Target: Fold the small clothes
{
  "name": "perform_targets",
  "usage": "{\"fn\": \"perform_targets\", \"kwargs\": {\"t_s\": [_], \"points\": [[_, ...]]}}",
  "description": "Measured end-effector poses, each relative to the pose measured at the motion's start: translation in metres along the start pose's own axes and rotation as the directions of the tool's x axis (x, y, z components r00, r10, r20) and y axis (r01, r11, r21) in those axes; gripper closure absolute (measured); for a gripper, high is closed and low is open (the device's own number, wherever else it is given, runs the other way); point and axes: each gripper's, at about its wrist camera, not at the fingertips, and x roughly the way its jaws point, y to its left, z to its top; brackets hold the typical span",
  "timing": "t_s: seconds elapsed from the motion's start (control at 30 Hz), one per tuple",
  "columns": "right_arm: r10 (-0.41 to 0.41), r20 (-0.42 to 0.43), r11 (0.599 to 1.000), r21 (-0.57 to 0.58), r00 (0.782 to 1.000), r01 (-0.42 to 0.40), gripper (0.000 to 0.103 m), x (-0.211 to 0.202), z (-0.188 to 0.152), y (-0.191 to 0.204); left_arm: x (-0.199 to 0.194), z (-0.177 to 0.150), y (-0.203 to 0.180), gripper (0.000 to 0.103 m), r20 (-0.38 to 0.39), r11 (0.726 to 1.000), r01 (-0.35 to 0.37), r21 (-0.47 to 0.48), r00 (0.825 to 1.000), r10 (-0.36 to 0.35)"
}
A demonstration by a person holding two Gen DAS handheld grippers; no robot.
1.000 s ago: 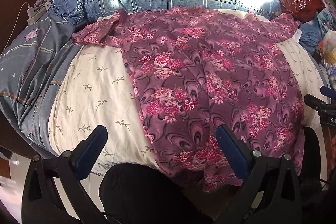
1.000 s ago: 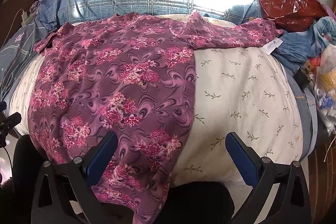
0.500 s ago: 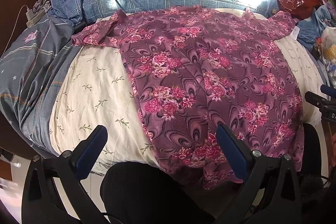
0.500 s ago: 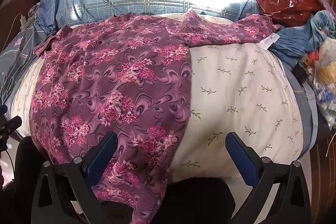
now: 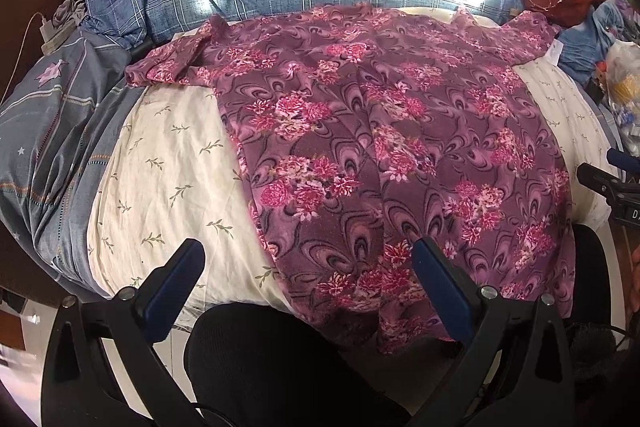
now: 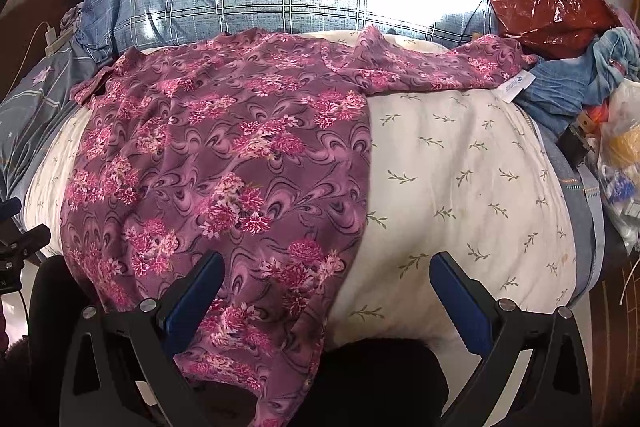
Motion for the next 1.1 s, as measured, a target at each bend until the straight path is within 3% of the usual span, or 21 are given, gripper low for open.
{"fn": "perform_targets", "kwargs": {"t_s": [0.43, 0.6, 0.77, 0.87, 0.93, 1.0, 1.1], "points": [[0.0, 0.008, 1.0, 0.002, 1.0, 0.0, 0.0, -0.003, 0.0, -0.002, -0.003, -0.001, 0.004, 0.0, 0.007, 1.0, 0.003, -0.015, 1.0, -0.003], [0.023, -0.016, 0.992, 0.127, 1.0, -0.02, 0.002, 0.013, 0.003, -0.04, 0.0, 0.011, 0.047, 0.0, 0.011, 0.99, -0.027, -0.135, 1.0, 0.029], [0.1, -0.088, 0.973, 0.215, 0.991, -0.079, 0.008, 0.044, -0.006, -0.063, 0.016, 0.016, 0.092, 0.0, -0.059, 0.961, -0.103, -0.257, 0.994, 0.091], [0.187, -0.135, 0.962, 0.226, 0.973, -0.154, 0.014, 0.062, -0.013, -0.056, 0.035, 0.012, 0.107, 0.0, -0.133, 0.943, -0.056, -0.329, 0.991, 0.012], [0.228, -0.15, 0.959, 0.206, 0.962, -0.195, 0.013, 0.069, -0.015, -0.046, 0.053, 0.008, 0.105, 0.0, -0.199, 0.934, -0.001, -0.358, 0.977, -0.075], [0.226, -0.141, 0.966, 0.16, 0.964, -0.203, 0.016, 0.069, -0.015, -0.039, 0.069, 0.005, 0.093, 0.0, -0.259, 0.935, 0.031, -0.352, 0.957, -0.13], [0.256, -0.124, 0.96, 0.147, 0.959, -0.237, 0.035, 0.062, -0.015, -0.037, 0.079, -0.002, 0.064, 0.0, -0.3, 0.943, 0.1, -0.316, 0.933, -0.199]]}}
